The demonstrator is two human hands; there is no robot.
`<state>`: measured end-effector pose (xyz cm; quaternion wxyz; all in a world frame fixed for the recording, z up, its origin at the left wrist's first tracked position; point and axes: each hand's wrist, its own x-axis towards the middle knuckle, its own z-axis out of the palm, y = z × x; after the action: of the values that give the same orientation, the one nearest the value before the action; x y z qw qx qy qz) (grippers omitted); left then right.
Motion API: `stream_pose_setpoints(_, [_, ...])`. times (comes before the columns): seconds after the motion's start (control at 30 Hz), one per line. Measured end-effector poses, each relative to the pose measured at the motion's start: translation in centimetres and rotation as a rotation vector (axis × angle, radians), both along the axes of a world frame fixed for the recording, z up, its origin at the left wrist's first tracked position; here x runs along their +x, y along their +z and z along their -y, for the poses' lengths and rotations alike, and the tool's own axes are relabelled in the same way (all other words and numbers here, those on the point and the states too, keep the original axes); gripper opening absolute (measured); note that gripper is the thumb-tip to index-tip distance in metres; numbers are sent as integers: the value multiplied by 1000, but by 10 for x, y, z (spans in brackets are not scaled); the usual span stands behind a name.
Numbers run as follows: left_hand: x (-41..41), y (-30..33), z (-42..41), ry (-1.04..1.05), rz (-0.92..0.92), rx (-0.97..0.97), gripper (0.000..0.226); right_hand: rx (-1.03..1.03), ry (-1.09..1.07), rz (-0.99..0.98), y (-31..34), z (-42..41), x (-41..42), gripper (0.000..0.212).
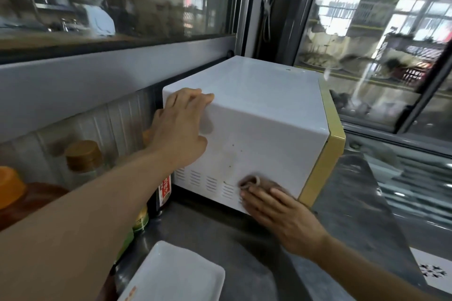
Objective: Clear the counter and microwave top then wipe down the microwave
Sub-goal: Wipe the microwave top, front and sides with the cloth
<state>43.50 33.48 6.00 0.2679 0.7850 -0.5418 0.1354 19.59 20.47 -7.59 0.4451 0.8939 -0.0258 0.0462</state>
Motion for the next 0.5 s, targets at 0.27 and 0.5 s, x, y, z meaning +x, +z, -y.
stream_pose_setpoints(0.27, [1, 1, -1, -2, 16, 26, 85, 78, 61, 529, 93, -4, 34, 54])
stream_pose_setpoints(0.5, [2, 3, -3, 2, 29, 72, 96, 82, 84, 109, 22, -3, 51, 64])
